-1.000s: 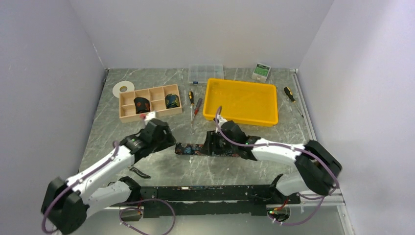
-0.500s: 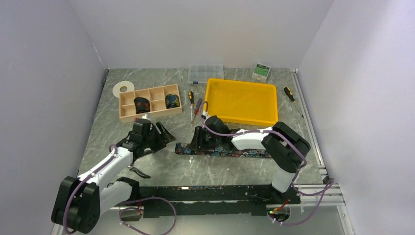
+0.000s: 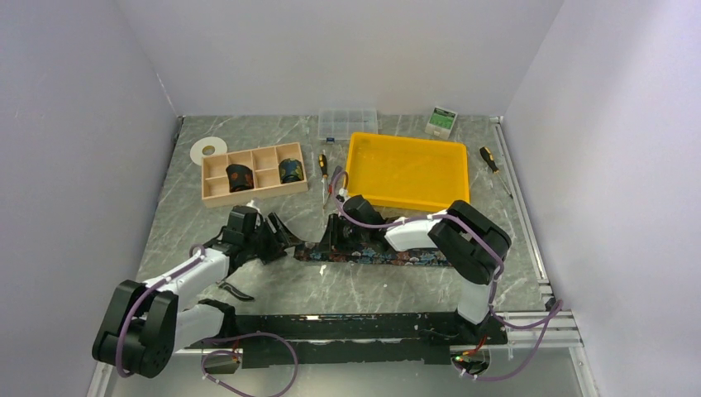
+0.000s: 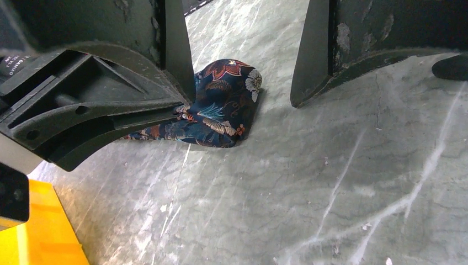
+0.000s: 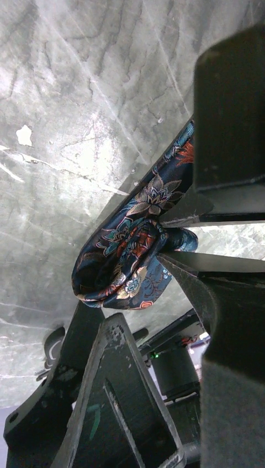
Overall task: Roll the ties
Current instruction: Roll the tie at the center of the board.
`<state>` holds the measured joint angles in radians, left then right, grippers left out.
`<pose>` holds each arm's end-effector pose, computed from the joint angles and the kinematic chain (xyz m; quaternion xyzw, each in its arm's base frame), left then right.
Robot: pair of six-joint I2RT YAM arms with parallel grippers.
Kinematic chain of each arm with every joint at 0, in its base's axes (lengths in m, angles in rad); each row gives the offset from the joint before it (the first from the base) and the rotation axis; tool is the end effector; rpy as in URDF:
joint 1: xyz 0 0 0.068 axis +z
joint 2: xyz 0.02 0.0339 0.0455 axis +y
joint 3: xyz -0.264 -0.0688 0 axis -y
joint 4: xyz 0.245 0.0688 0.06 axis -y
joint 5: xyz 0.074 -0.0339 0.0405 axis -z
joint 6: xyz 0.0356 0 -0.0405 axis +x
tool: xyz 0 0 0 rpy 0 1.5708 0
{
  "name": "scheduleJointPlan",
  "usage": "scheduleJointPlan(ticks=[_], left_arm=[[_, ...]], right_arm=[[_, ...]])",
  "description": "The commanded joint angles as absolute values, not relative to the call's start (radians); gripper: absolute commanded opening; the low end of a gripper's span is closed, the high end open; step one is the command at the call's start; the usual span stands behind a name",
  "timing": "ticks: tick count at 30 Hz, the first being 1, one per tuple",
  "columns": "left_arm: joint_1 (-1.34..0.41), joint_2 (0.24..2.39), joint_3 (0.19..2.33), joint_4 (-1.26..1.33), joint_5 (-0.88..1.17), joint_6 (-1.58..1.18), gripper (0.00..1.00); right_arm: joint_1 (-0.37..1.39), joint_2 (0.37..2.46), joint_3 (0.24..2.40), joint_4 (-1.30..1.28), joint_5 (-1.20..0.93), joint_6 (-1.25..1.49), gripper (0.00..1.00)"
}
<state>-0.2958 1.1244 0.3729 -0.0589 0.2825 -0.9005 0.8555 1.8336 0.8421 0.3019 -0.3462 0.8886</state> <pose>0.1890 -0.0680 0.1498 -0.2239 0.8932 -0.3149 0.2300 0.2243 0.2765 0.1279 -0.0587 0.8921 0.4219 0.1510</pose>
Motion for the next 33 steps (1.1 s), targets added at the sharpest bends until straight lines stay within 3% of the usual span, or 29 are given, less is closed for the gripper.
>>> scheduleJointPlan(ticks=[1,19,28,30,33], left_arm=[[-0.291,1.142,0.359,0.035,0.335,-0.893,0.68],[-0.291,1.291,0.339,0.202,0.512,-0.874,0.60],[-0.314,1.259,0.319,0.202,0.556,-0.879,0.58],[-0.324,1.247,0.323,0.185,0.543,-0.871,0.54],[-0.334,1.251,0.331,0.176,0.540,-0.866,0.39]], right_arm=[[0.856,1.838,0.837,0.370,-0.349,0.885,0.25],[0.850,1.882,0.794,0.426,-0.354,0.874,0.23],[0.844,1.887,0.773,0.449,-0.355,0.879,0.22],[0.843,1.890,0.776,0.451,-0.356,0.880,0.22],[0.843,1.888,0.776,0.453,-0.357,0.880,0.22]])
